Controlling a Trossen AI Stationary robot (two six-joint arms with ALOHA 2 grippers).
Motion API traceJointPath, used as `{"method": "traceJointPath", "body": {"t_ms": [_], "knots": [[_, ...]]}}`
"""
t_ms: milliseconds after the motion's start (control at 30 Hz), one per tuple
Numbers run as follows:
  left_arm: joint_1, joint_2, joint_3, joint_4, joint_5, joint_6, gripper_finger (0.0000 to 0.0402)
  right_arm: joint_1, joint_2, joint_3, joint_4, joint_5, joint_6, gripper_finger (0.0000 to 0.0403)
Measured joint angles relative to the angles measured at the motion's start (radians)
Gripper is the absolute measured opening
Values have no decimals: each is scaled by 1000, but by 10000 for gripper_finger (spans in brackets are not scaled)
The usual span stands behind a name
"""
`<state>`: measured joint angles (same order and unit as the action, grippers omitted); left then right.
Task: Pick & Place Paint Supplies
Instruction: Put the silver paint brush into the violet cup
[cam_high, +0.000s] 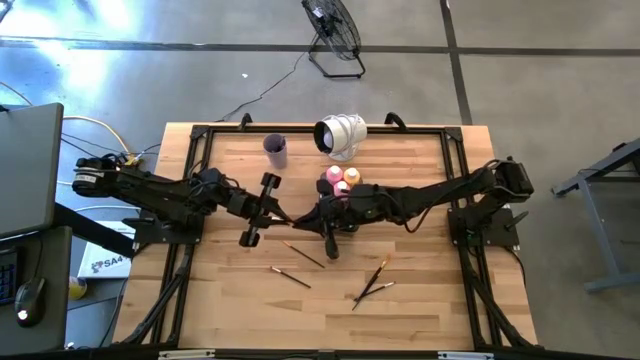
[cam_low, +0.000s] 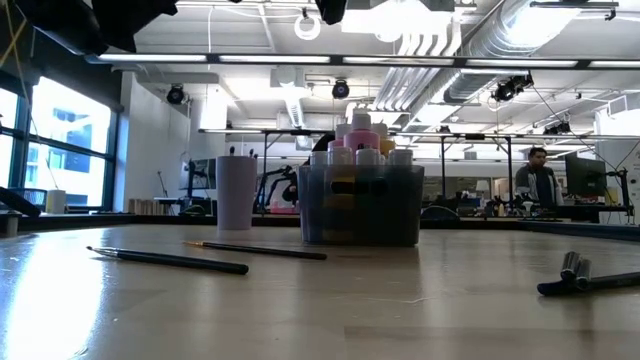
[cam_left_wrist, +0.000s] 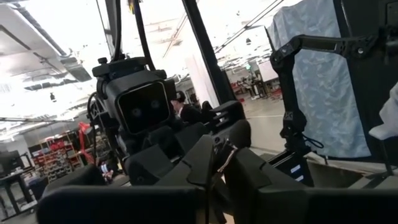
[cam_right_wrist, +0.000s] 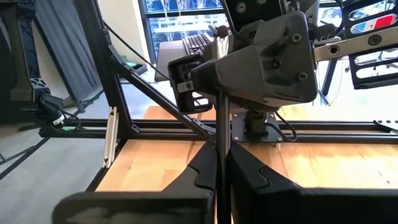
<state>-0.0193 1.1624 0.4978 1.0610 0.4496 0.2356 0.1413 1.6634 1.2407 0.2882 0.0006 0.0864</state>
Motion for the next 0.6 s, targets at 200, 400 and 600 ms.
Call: {"method": "traceJointPath", "body": {"t_ms": [200, 400, 600], "knots": [[0, 0, 0, -9, 4, -5, 20, 1, 0, 0, -5, -6, 0, 32], [-1, 0, 0, -13, 8, -9, 19, 1, 0, 0, -4, -3, 41, 74], [0, -34, -1, -56, -34, -2, 18, 5, -26, 2, -123, -12, 41, 123]]}}
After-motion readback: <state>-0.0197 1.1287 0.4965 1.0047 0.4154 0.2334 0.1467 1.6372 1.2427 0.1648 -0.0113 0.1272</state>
